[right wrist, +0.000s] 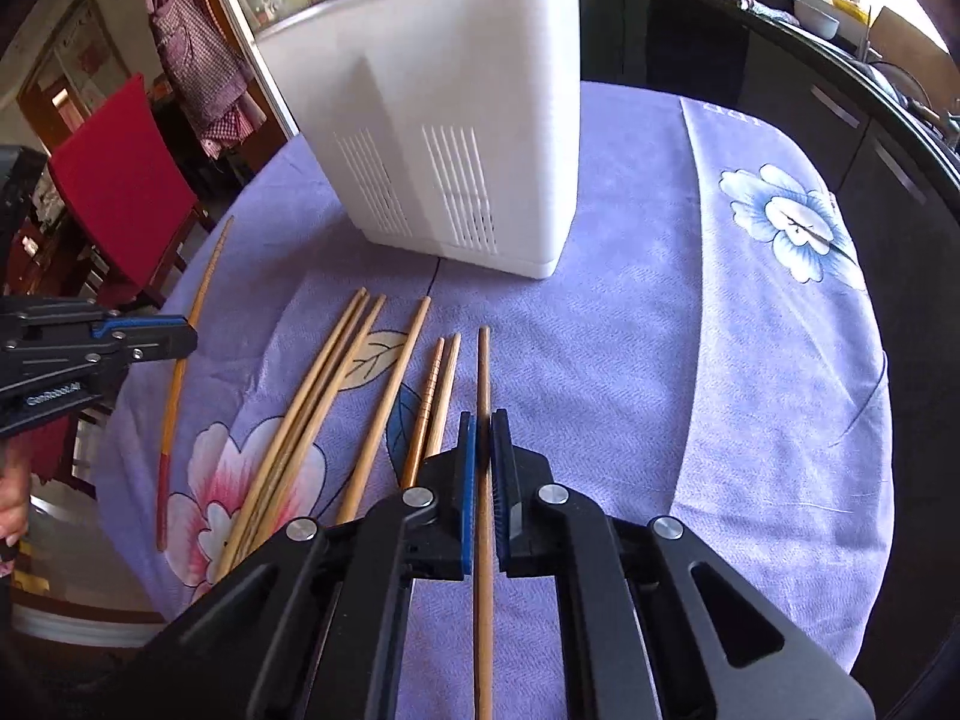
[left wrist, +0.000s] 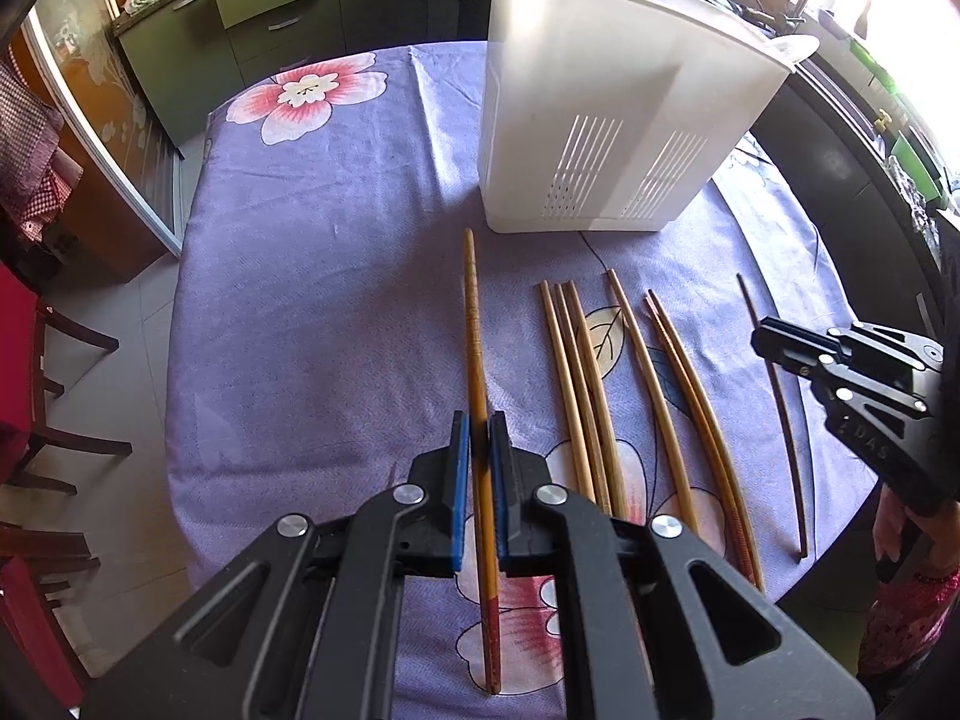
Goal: Organize utensils
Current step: 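Carry both chopsticks over the holder and open both tools to drop them in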
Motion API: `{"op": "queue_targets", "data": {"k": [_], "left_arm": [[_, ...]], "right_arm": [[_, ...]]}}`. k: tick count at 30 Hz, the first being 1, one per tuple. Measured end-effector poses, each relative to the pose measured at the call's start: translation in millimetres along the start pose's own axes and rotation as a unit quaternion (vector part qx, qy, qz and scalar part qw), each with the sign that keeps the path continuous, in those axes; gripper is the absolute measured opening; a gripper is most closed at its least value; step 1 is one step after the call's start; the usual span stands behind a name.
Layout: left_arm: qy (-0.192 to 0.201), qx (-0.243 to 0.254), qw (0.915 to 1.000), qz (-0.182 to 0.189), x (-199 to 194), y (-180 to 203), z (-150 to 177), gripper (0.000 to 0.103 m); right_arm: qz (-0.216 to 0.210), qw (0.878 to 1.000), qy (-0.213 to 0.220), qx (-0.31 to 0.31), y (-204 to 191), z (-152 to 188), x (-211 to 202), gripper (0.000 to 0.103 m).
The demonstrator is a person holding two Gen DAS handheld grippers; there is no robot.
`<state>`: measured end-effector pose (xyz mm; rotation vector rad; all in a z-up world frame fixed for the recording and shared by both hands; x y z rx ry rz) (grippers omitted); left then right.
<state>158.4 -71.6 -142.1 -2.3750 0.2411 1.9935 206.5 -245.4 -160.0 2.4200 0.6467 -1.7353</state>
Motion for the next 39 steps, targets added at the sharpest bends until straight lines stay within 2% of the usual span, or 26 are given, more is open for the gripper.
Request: {"op": "queue_targets", "data": {"k": [6, 10, 16, 20, 22, 24, 28, 33, 39], "left_arm": [[0.029, 0.007, 0.9996, -0.002, -27.9, -0.9, 6.9, 0.007], [0.053, 0.011, 0.9985, -0.007, -50.6, -2.7, 12.6, 0.007], [0.084, 0.019, 0.9963, -0.009, -77.9, -2.5, 19.7, 0.001], [0.09, 0.026, 0.9955, -0.012, -84.1, -1.3, 21.4, 0.001], [0.073, 0.028, 0.9969, -0.012, -74.6, -1.4, 19.4, 0.001], [0.05, 0.009, 0.9987, 0.002, -58.0, -7.2, 14.1, 0.003], [-0.001, -0.026, 0.9997, 0.0, -9.4, -26.0, -5.5, 0.015], [-0.044, -0.042, 0.9982, 0.002, 36.8, -37.6, -24.2, 0.015], [-0.067, -0.051, 0.9962, -0.021, 63.1, -42.1, -34.5, 0.015]], "right_arm": [[-0.033, 0.996, 0.081, 0.01, 0.7, 1.3, -71.8, 0.006], [-0.041, 0.992, 0.119, 0.014, 1.3, 7.4, -107.0, 0.006], [-0.045, 0.988, 0.145, 0.007, -2.5, 14.1, -137.2, 0.006], [-0.047, 0.987, 0.151, 0.004, -6.3, 12.9, -142.1, 0.006], [-0.047, 0.987, 0.151, 0.002, -9.5, 12.5, -142.8, 0.006], [-0.047, 0.987, 0.151, 0.0, -11.5, 13.4, -143.4, 0.006], [-0.049, 0.988, 0.149, 0.0, -12.2, 13.9, -142.6, 0.006], [-0.047, 0.988, 0.146, 0.002, -7.8, 13.7, -142.5, 0.006], [-0.05, 0.988, 0.146, 0.005, -9.1, 13.4, -140.7, 0.006]]}}
Point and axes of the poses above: each gripper's, at about its wrist camera, not at the fingertips, and x roughly the way its jaws point, y to its right, z to its underside, the point moved 9 cm from there along x, roughly the way its jaws point, and after that the axes turned 11 degrees about -y, right-handed, at the moved point
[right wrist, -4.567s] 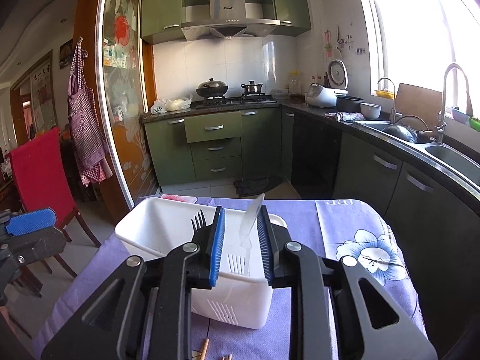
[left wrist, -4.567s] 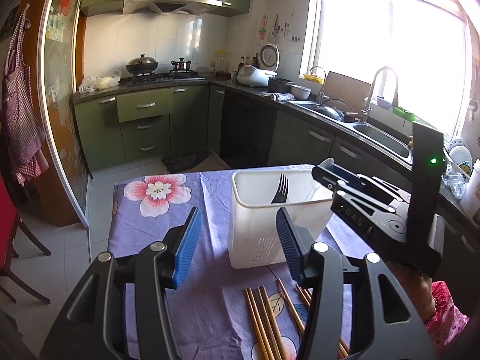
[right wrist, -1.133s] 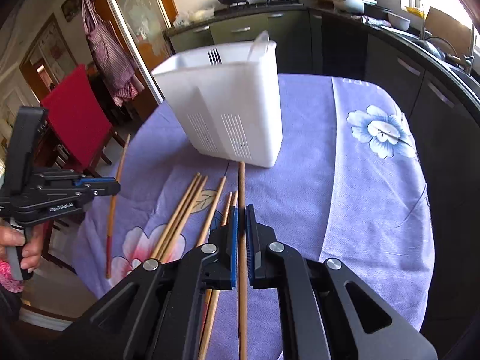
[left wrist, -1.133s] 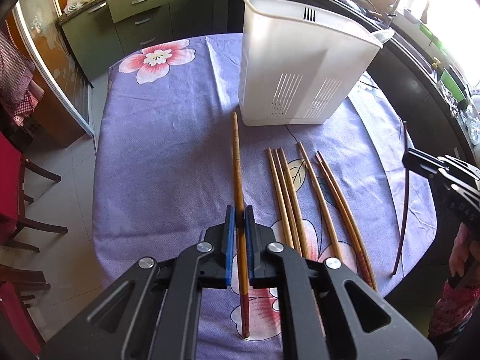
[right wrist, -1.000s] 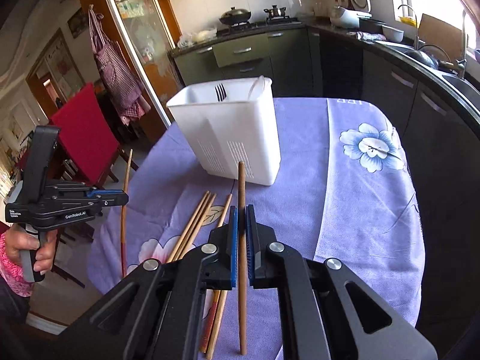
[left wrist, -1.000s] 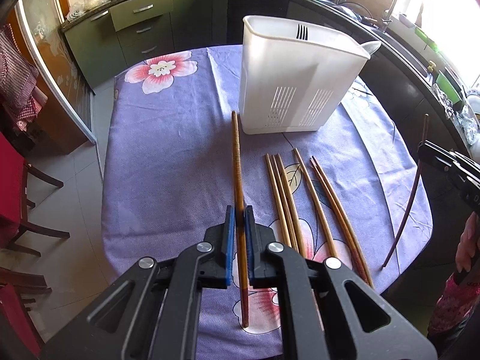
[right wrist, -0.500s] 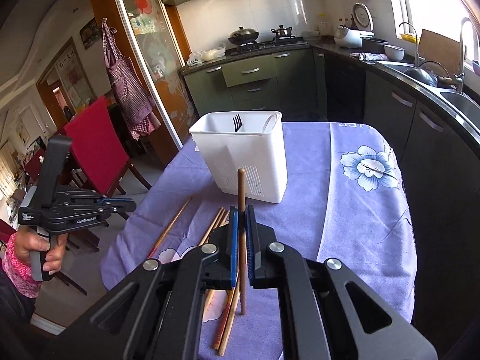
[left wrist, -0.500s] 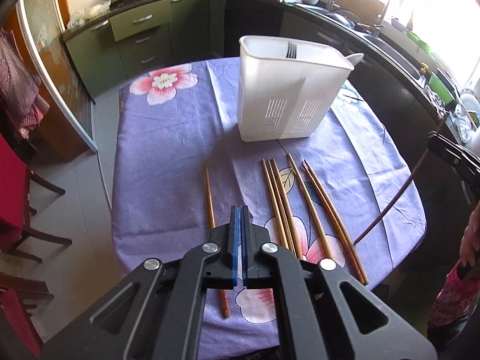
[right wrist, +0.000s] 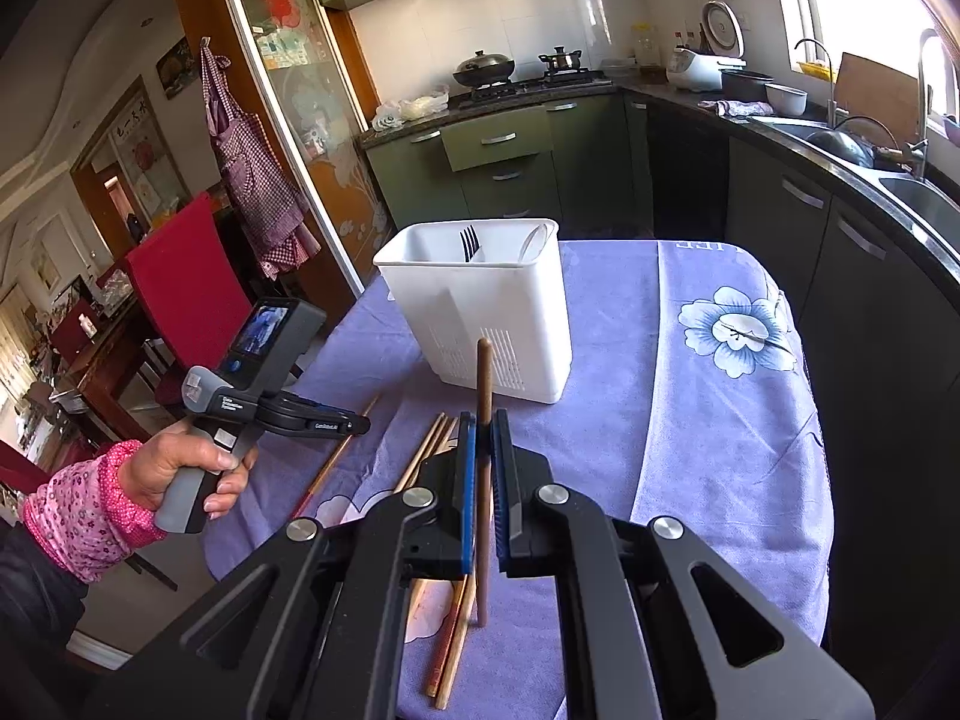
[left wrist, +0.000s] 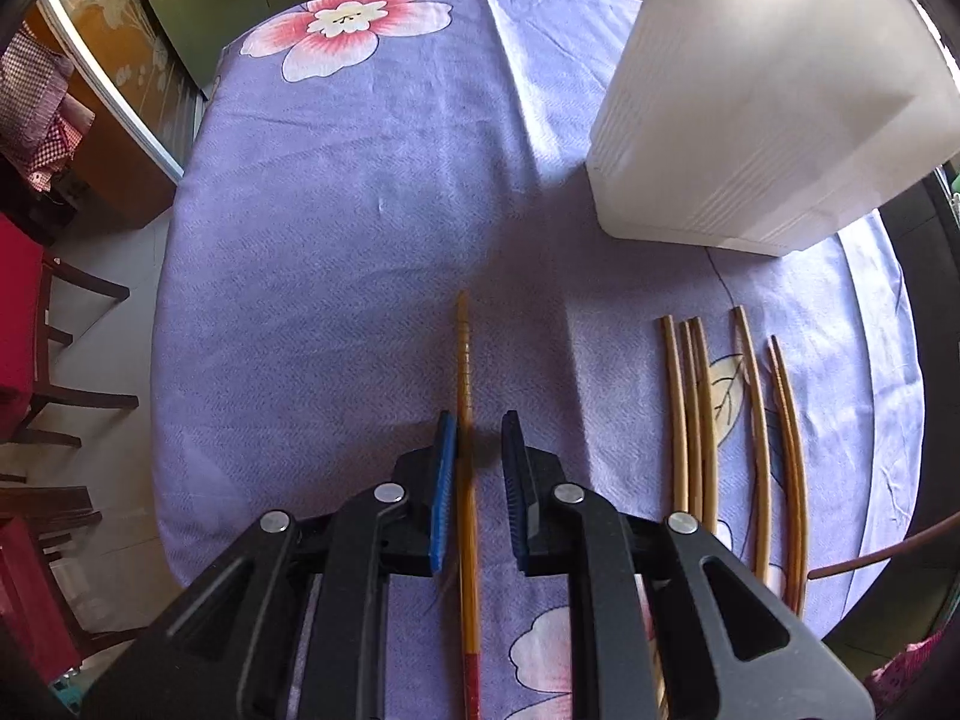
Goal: Organize utensils
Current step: 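Carry both chopsticks over the holder and open both tools to drop them in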
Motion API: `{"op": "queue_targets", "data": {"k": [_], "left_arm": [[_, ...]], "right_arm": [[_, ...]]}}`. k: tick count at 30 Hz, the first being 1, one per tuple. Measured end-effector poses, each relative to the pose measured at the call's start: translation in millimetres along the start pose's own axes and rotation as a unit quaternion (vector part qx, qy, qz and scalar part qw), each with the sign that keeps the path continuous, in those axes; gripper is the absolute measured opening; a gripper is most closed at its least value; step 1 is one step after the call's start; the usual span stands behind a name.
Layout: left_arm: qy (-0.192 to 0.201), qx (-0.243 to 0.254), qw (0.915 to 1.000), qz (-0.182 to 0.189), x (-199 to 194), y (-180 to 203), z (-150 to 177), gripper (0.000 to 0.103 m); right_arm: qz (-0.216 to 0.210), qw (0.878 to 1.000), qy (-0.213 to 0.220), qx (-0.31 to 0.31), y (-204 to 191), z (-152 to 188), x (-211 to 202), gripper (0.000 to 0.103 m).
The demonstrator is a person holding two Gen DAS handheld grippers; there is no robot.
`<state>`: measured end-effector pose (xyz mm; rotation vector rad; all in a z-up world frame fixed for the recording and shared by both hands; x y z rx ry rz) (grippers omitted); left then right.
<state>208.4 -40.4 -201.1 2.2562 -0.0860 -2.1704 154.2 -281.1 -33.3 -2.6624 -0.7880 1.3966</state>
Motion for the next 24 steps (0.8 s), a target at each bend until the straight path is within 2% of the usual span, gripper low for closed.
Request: {"op": "queue_targets", "data": {"k": [3, 4, 5, 8, 14, 19, 24], "left_arm": [[0.0, -0.011, 0.9998, -0.014, 1.6, -2.7, -1.9, 0.015], [-0.001, -0.014, 0.9997, -0.018, 1.4, -3.9, -1.3, 0.013], [-0.002, -0.011, 0.9997, -0.021, 1.1, -3.2, 0.1, 0.005], [-0.004, -0.004, 0.9999, -0.009, -2.0, 0.7, 6.3, 0.005], [0.067, 0.024, 0.9974, 0.009, -63.9, 9.7, 23.9, 0.005], [0.142, 0.052, 0.9885, 0.008, -133.6, 18.5, 44.7, 0.005], [0.174, 0.062, 0.9825, 0.017, -172.5, 21.7, 54.2, 0.005]], "right_arm": [[-0.001, 1.0, 0.0, -0.001, -1.3, 0.3, 0.3, 0.006], [-0.002, 1.0, 0.0, -0.002, -1.5, 0.3, 0.4, 0.006], [-0.002, 1.0, -0.001, -0.002, -1.3, -0.1, 0.2, 0.006], [-0.006, 1.0, 0.0, -0.001, -2.2, -0.1, -0.4, 0.006], [-0.01, 1.0, 0.006, -0.001, -3.1, -3.4, -6.5, 0.006], [-0.009, 1.0, 0.025, -0.007, -8.9, -15.0, -21.1, 0.006], [-0.011, 0.999, 0.041, -0.017, -18.8, -33.1, -35.6, 0.006]]}}
Point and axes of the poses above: each gripper's, at about its wrist camera, not at the fingertips, and x roughly the way its jaws point, y to its right, z to its underside, the point moved 9 cm from there along x, roughly the way its jaws point, and after that the axes turned 11 degrees about -y, right-handed, at the moved point
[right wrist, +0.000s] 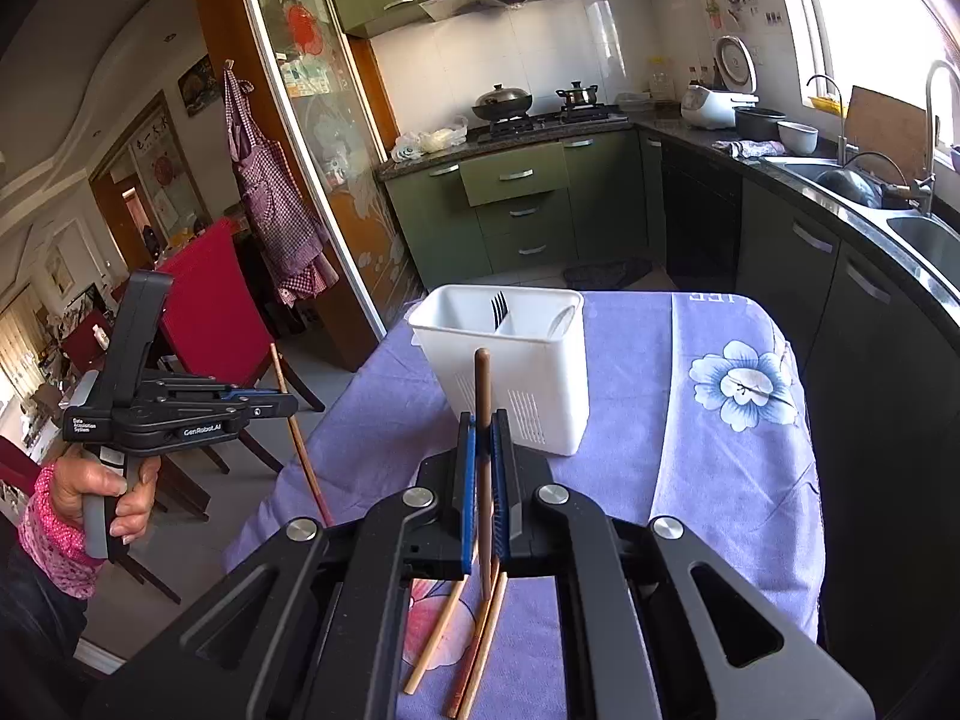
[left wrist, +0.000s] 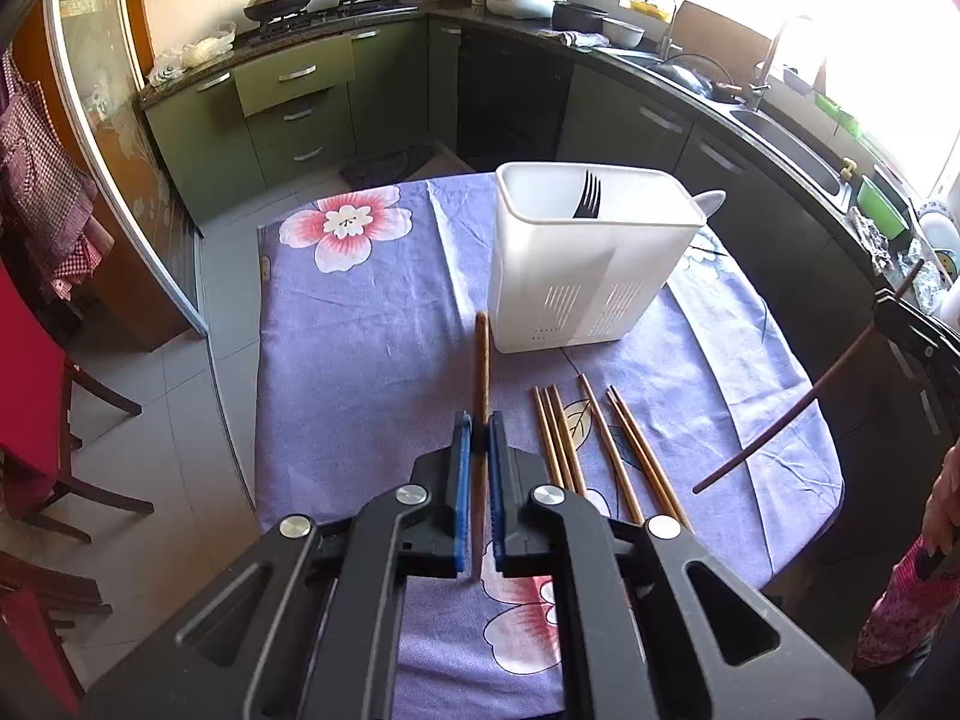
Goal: Organize utensils
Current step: 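Carry both chopsticks over the holder and open both tools to drop them in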
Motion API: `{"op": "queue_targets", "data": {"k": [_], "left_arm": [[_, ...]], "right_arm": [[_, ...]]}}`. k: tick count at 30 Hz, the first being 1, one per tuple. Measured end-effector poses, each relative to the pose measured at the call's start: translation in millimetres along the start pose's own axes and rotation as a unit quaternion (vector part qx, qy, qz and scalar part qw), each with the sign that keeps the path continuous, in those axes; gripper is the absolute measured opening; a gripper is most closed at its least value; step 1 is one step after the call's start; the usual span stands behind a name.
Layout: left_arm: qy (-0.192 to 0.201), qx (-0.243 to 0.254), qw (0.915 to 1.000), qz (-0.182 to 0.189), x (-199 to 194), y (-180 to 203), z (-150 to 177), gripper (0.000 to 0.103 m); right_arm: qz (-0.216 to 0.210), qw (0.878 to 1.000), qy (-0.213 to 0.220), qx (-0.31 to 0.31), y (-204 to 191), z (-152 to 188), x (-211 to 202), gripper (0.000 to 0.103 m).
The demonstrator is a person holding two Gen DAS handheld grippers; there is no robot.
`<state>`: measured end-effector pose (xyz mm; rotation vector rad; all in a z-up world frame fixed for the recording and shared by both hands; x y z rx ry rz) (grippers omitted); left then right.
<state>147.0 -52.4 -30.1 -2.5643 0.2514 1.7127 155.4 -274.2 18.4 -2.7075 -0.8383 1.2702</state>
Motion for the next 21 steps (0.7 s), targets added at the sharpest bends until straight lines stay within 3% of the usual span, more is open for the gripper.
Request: {"op": "queue_targets", "data": {"k": [6, 13, 21], "left_arm": [[0.022, 0.003, 0.9996, 0.016, -32.5, 3.9, -14.7, 0.005], [0.07, 0.025, 0.9971, 0.017, -88.9, 21.1, -50.8, 0.005], [0.155, 0.035, 0.9871, 0.02, -148.7, 39.5, -117.5, 0.005]], "right_arm": [[-0.01, 1.0, 0.023, -0.006, -10.7, -44.9, -21.1, 0.006], [-0.018, 0.998, 0.062, 0.008, -13.4, -121.1, -46.2, 0.006], [0.034, 0.993, 0.109, 0.015, -0.3, -195.6, -34.6, 0.006]]}}
Point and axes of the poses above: each gripper's, at about its wrist camera, not at the fingertips, and x roughly the way its jaws point, y to its right, z to its underside, the point moved 9 cm from there along x, roughly the way its jaws point, and after that the axes turned 11 degrees about -y, right-handed, at the moved point
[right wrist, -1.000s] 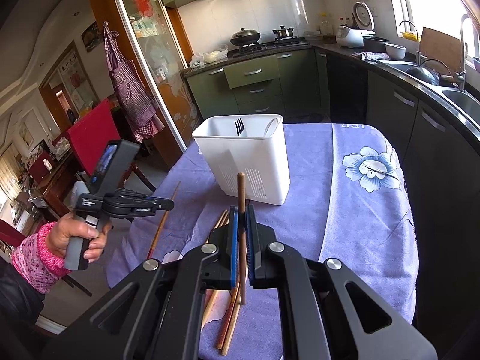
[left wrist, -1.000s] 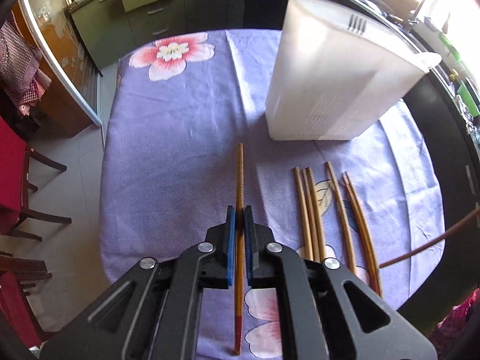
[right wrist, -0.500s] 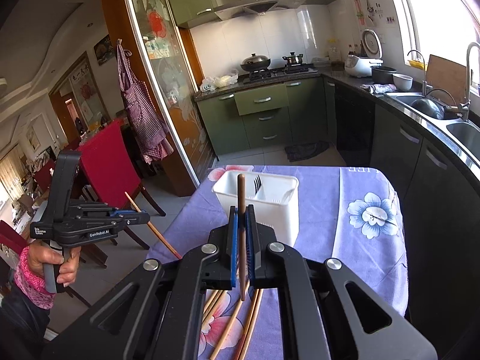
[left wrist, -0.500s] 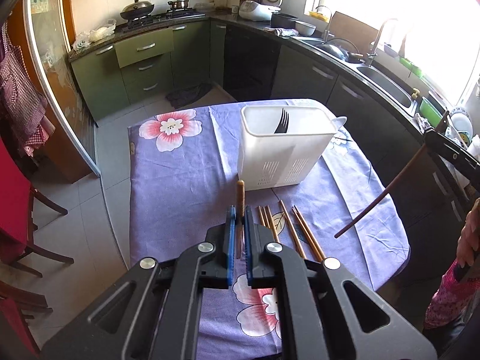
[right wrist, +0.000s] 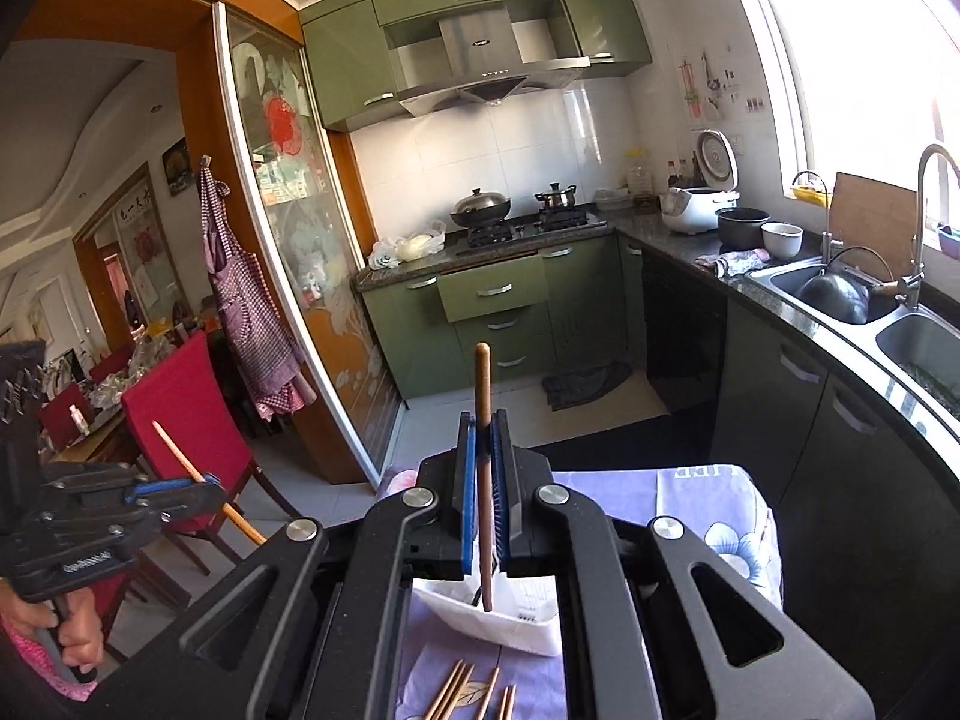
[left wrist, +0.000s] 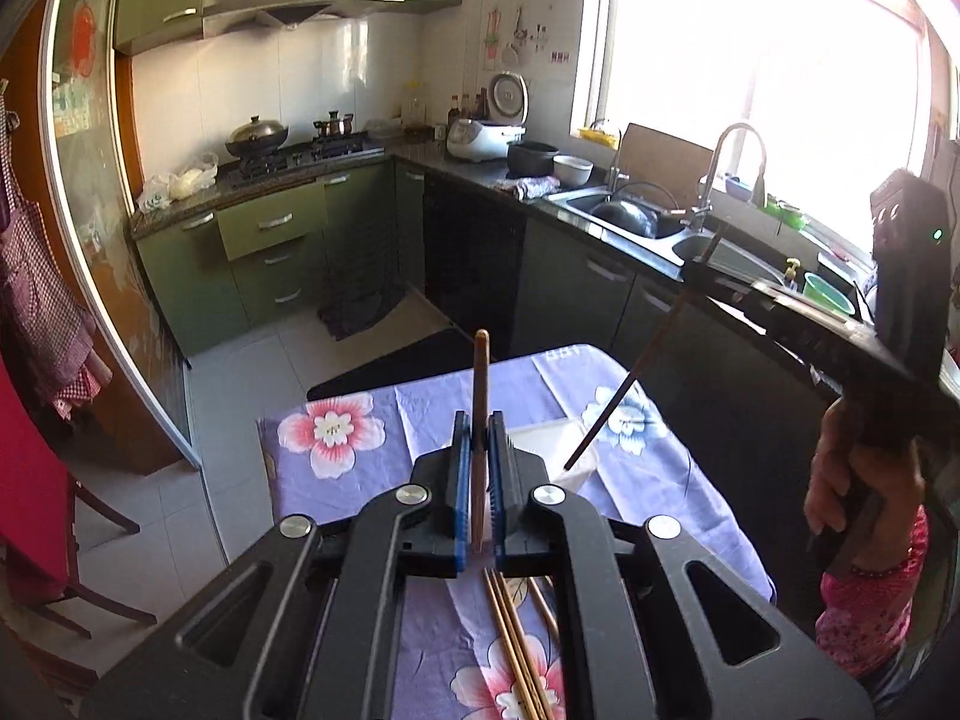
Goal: Organize utensils
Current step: 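Carry both chopsticks over the holder and open both tools to drop them in, then return both tools to the chopsticks and grasp another chopstick with each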
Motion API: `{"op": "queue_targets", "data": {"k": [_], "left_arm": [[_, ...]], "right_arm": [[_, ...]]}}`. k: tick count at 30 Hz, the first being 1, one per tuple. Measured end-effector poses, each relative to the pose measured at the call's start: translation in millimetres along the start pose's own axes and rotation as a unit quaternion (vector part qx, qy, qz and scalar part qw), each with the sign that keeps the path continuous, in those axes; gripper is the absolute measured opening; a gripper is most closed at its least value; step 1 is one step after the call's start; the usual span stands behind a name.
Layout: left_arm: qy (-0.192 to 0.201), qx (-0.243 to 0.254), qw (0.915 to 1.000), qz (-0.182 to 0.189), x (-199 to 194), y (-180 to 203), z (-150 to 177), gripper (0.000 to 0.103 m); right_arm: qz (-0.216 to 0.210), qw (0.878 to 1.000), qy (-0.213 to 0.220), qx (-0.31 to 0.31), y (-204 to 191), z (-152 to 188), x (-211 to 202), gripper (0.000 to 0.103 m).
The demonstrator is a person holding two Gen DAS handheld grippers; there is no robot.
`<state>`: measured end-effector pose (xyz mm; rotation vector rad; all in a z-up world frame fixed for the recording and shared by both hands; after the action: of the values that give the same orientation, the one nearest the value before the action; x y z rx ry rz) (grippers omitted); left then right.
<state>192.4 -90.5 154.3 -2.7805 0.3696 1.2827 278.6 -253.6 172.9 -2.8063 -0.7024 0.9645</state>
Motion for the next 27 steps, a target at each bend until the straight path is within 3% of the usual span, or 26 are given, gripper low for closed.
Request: {"op": "queue_targets", "data": {"k": [3, 6, 12, 16, 19, 23, 26, 27], "left_arm": [[0.024, 0.001, 0.9997, -0.001, 10.0, 4.5, -24.4, 0.005], [0.021, 0.004, 0.9997, -0.007, 40.4, 6.7, -32.6, 0.005], [-0.056, -0.009, 0.9984, -0.001, 119.8, 3.7, -13.1, 0.006], [-0.096, -0.014, 0.9953, -0.002, 150.4, -0.6, 3.6, 0.006], [-0.113, -0.012, 0.9935, -0.006, 161.6, -0.4, 11.6, 0.009], [-0.105, -0.013, 0.9943, -0.006, 154.0, 1.2, 15.2, 0.03], [-0.086, -0.014, 0.9962, 0.0, 132.9, 4.6, 20.8, 0.031], [-0.08, -0.016, 0.9967, 0.003, 124.8, 5.3, 26.2, 0.033]], "right_arm": [[0.016, 1.0, -0.005, -0.001, 4.7, -5.6, 27.4, 0.006], [0.018, 0.999, -0.031, 0.0, 10.1, 7.9, 60.2, 0.006], [0.024, 0.996, -0.08, -0.002, 17.4, 51.5, 109.5, 0.006], [0.026, 0.994, -0.102, -0.007, 22.6, 72.5, 127.3, 0.007], [0.024, 0.994, -0.104, -0.014, 23.0, 77.8, 127.0, 0.017], [0.021, 0.996, -0.082, -0.015, 21.7, 76.9, 102.5, 0.02], [0.015, 0.998, -0.056, -0.021, 13.2, 82.2, 66.3, 0.022], [0.018, 0.998, -0.048, -0.024, 11.5, 89.0, 53.8, 0.03]]}}
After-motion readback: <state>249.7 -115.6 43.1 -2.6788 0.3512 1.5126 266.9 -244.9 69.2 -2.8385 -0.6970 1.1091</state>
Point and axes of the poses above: each gripper's, at about its wrist camera, not at the fingertips, and x roughly the way its jaws point, y to its right, z to its underside, the point moved 9 cm from there along x, roughly the way its jaws point, and after that the axes turned 11 degrees about -y, right-handed, at the moved point
